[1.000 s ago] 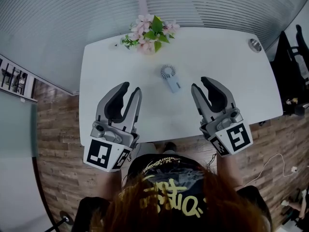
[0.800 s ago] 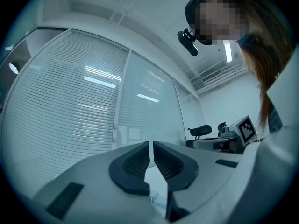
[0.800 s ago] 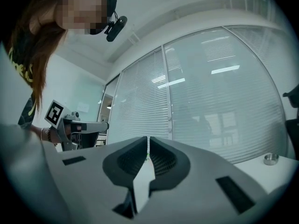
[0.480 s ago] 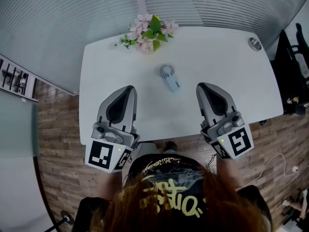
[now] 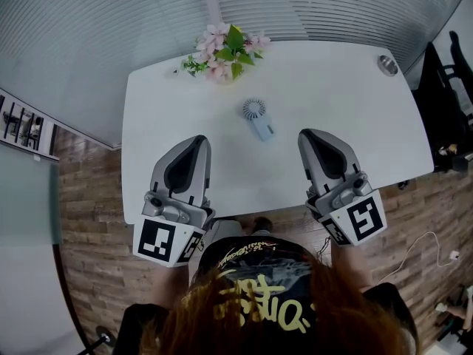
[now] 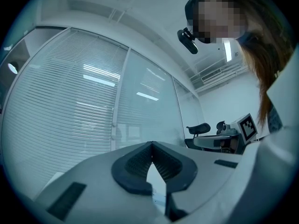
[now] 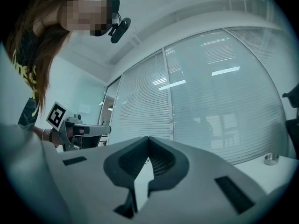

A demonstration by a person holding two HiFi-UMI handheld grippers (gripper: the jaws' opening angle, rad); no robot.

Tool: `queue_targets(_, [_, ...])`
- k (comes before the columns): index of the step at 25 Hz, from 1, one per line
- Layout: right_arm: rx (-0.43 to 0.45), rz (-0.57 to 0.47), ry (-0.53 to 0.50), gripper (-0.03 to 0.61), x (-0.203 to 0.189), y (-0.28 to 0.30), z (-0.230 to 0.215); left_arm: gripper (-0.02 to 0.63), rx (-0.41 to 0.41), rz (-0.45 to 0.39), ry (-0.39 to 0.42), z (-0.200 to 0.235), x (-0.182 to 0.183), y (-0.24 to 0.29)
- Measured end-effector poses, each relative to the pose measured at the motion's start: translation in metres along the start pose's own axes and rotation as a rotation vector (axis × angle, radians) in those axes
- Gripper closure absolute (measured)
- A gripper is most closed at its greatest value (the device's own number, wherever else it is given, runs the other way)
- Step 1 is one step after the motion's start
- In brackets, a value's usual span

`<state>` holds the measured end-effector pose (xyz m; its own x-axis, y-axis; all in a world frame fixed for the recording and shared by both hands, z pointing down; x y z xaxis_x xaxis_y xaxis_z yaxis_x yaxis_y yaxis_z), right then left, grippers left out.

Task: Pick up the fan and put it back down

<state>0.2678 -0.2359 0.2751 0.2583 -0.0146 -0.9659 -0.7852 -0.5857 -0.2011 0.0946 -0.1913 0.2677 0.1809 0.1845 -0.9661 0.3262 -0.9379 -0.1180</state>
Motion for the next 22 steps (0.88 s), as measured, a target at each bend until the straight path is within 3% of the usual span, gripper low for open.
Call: queue_targets(22, [-0.004,0.038,-0.016,0.575,-0.0071,-0.0013,-0.0056,0.623,-0.01,-0.002,-0.011,-0.0013,-0.0031,0.0053])
Point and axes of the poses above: the fingertips, and each gripper's own axes: y forward along the fingers, z to its left, x out of its top, the point moved 2 cm from there along -y, backward along the fingers, and after that the axes turned 11 degrees about y, right-handed, at the moved point
